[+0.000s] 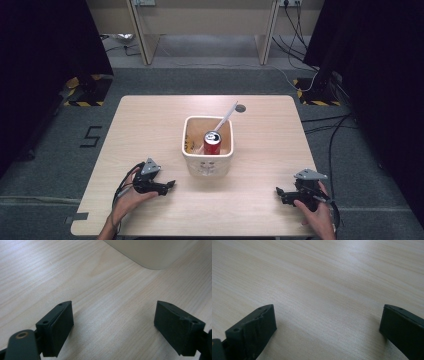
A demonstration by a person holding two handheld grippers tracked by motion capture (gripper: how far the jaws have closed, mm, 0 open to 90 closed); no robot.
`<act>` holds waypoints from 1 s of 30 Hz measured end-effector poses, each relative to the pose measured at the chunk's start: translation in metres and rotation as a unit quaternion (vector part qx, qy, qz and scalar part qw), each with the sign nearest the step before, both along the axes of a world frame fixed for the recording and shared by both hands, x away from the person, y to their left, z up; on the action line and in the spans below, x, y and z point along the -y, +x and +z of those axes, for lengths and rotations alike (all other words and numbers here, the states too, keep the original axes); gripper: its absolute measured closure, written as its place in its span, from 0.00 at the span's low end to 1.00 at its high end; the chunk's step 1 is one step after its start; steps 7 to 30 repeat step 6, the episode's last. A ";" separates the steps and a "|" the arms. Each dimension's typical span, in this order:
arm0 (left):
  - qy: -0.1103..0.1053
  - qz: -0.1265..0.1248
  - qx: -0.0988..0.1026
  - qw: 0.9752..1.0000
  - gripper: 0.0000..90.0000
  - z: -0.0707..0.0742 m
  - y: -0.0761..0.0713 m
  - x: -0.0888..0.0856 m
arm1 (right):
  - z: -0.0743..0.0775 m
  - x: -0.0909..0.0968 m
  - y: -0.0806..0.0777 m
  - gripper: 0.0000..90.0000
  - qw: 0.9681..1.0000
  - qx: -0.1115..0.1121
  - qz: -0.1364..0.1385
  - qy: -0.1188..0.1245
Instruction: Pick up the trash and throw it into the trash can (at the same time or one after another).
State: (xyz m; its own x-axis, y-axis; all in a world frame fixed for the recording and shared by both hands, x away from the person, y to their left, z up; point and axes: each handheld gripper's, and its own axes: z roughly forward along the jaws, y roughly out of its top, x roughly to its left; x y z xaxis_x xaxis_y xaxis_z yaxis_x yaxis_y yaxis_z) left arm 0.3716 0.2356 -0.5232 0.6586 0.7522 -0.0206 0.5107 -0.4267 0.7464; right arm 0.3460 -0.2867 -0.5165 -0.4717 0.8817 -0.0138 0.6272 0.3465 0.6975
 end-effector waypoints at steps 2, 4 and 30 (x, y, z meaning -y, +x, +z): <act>0.000 0.000 0.000 1.000 0.17 0.000 0.000 0.000 | 0.000 0.000 0.000 0.01 1.000 0.000 0.000 0.000; 0.000 0.000 0.000 1.000 0.17 0.000 0.000 0.000 | 0.000 0.000 0.000 0.01 1.000 0.000 0.000 0.000; 0.001 0.001 0.000 1.000 0.17 0.000 0.000 0.000 | 0.000 0.000 0.000 0.01 1.000 0.000 0.000 0.000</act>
